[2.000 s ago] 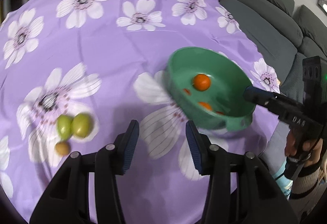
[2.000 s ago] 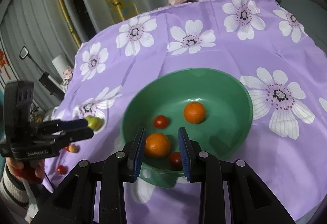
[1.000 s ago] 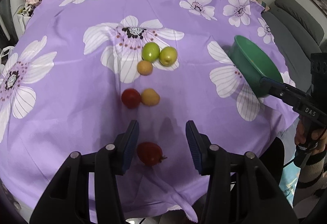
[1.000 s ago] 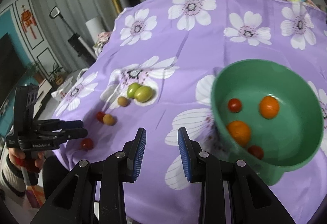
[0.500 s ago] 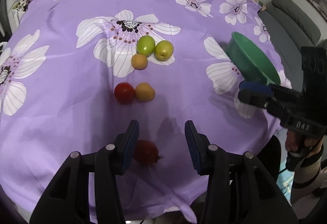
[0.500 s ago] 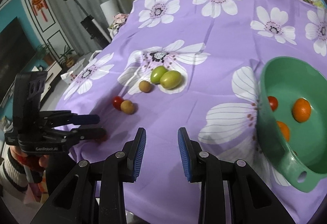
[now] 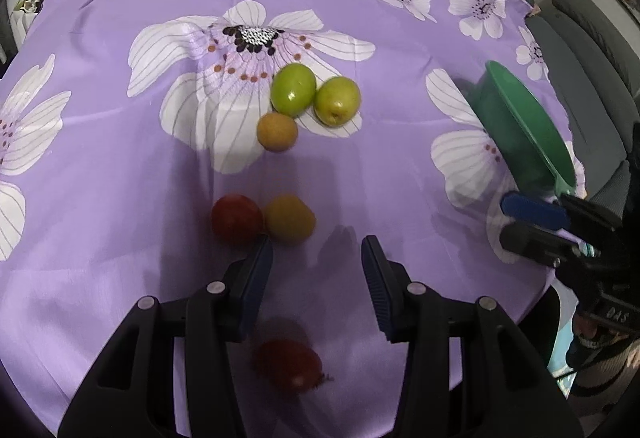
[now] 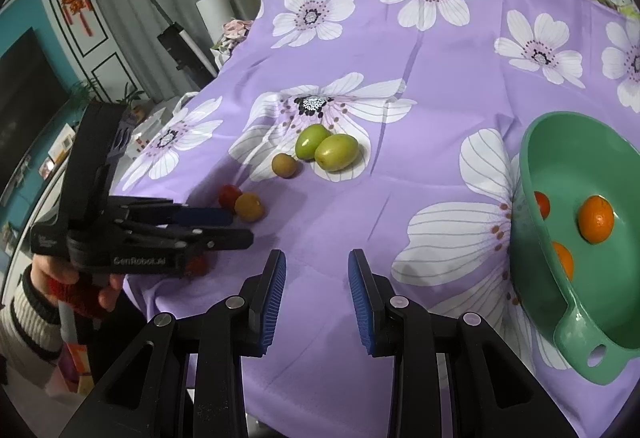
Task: Organize fruits
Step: 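Move the left gripper to the small yellow fruit and grasp it, then carry the yellow fruit over the bowl with the left gripper while the right gripper brings the bowl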
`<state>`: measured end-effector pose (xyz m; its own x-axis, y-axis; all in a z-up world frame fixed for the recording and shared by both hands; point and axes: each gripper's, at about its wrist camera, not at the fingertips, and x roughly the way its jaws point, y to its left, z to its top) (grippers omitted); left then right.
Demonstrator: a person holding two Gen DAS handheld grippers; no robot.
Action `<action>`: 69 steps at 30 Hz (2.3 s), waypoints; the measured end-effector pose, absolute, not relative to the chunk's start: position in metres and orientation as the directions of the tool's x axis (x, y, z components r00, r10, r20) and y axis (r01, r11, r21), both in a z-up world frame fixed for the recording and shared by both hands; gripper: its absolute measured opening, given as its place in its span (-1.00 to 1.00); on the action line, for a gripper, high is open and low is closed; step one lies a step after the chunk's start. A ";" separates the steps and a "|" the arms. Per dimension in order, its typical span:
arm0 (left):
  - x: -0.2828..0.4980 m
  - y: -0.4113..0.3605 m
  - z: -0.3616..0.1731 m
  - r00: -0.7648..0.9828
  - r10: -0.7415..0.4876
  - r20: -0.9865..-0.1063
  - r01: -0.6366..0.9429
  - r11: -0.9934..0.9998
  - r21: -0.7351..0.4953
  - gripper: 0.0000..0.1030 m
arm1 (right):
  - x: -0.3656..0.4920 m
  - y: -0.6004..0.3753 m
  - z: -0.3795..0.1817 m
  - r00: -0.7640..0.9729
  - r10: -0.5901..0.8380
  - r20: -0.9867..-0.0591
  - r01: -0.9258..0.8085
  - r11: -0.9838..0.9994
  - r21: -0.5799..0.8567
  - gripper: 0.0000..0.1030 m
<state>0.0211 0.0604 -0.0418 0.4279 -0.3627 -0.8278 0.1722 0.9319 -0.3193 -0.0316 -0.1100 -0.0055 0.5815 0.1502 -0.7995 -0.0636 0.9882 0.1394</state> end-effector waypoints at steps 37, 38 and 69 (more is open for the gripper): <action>0.007 0.089 -0.025 0.535 -0.376 -0.756 0.180 0.926 -0.333 -0.48 | 0.053 -0.079 -0.030 0.511 0.251 -0.822 -0.146 0.968 0.205 -0.37; 0.006 0.089 -0.025 0.535 -0.379 -0.755 0.181 0.924 -0.336 -0.48 | 0.059 -0.077 -0.033 0.504 0.250 -0.827 -0.148 0.968 0.202 -0.37; 0.000 0.089 -0.022 0.529 -0.408 -0.744 0.203 0.912 -0.357 -0.48 | 0.070 -0.076 -0.043 0.467 0.259 -0.845 -0.114 0.966 0.233 -0.45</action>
